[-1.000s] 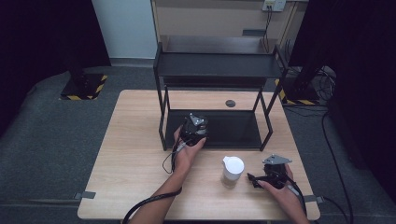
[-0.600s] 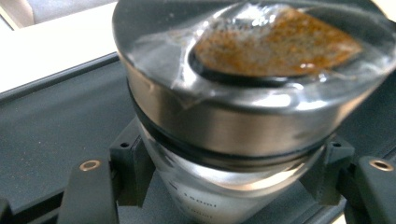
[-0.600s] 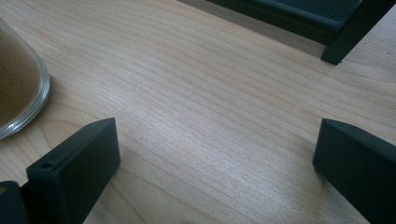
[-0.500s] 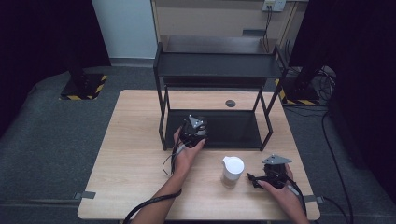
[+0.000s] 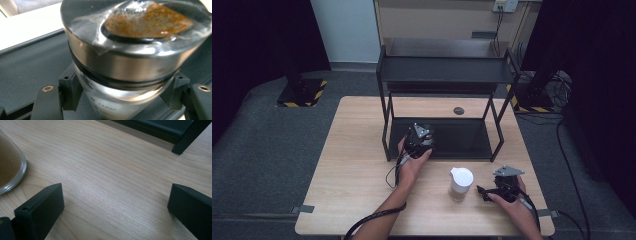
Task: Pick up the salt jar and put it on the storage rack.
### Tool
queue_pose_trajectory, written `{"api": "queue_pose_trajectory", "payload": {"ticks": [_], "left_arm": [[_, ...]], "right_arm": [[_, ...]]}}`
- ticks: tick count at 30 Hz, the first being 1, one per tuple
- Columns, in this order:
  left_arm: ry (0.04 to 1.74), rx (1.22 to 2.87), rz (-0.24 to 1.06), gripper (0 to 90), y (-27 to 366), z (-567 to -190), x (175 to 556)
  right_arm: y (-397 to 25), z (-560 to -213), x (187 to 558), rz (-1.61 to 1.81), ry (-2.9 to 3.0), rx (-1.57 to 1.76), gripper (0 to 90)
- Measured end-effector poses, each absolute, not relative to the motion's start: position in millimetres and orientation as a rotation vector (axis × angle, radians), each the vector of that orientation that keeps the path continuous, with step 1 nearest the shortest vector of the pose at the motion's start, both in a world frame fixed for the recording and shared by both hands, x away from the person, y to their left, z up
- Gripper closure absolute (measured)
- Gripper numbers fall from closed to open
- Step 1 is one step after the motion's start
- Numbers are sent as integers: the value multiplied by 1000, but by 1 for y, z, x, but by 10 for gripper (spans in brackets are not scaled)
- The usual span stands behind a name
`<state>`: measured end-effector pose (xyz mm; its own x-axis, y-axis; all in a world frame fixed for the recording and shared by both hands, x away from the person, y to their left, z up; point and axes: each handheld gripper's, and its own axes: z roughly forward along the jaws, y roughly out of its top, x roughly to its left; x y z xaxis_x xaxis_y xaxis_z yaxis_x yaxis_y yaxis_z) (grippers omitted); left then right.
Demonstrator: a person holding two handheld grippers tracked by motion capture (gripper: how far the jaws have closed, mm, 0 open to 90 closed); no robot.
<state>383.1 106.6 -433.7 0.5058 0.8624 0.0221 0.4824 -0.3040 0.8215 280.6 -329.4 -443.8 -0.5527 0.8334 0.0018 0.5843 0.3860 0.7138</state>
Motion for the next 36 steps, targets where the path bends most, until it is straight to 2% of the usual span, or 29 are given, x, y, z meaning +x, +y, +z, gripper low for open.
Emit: {"api": "queue_pose_trajectory", "payload": {"ticks": [5,9,10,11,17,36], "left_arm": [[1106,1962,614,283,105,-433,383],[1119,1970,613,167,108,-432,383],[1126,1972,617,167,109,-431,382],[1132,1972,614,117,109,-430,382],[1125,1980,648,56,111,-427,372],[1065,2037,641,39,113,-413,341]], "right_arm": [[-329,-444,281,964,2292,1232,12],[-329,-444,281,964,2292,1231,12],[-329,-444,281,964,2292,1233,12],[-329,-444,281,964,2292,1231,12],[-329,-444,281,964,2292,1233,12],[-329,-444,281,964,2292,1233,12]]}}
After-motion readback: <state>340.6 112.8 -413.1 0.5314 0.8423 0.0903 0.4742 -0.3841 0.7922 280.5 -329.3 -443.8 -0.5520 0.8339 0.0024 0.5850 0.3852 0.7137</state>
